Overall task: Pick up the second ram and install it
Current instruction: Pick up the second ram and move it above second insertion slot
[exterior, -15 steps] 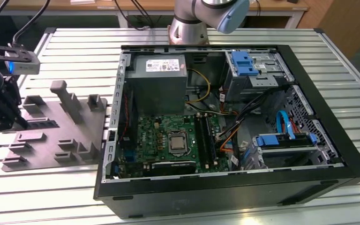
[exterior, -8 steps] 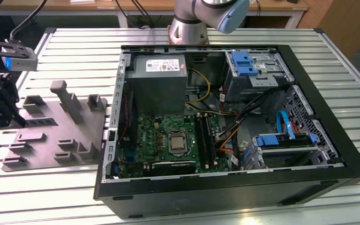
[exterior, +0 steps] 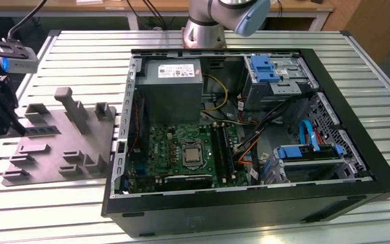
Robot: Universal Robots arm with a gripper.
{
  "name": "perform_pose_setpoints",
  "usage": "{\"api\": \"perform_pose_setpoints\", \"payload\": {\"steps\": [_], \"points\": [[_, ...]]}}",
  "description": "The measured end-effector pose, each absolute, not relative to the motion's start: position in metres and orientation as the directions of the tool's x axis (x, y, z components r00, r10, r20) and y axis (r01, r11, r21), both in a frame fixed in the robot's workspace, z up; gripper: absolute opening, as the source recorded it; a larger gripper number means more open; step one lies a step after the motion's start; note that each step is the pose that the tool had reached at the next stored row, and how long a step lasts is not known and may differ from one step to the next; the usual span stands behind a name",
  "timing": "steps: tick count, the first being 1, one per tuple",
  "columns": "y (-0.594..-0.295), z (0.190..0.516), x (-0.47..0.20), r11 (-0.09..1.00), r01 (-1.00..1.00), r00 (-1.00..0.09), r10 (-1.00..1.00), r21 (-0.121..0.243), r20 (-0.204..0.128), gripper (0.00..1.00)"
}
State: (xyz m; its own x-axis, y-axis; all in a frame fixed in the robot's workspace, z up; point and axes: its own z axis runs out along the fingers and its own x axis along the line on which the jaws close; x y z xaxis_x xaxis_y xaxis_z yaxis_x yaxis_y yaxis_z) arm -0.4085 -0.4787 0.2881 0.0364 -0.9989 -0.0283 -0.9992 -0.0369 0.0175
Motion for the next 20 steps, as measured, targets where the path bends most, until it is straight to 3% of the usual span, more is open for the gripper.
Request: {"api": "perform_pose_setpoints", "payload": {"steps": [20], "points": [[-0.479,0.31,-0.408,-0.037,-0.999,0.036,-0.999,0.017,-0.028,0.14]]}}
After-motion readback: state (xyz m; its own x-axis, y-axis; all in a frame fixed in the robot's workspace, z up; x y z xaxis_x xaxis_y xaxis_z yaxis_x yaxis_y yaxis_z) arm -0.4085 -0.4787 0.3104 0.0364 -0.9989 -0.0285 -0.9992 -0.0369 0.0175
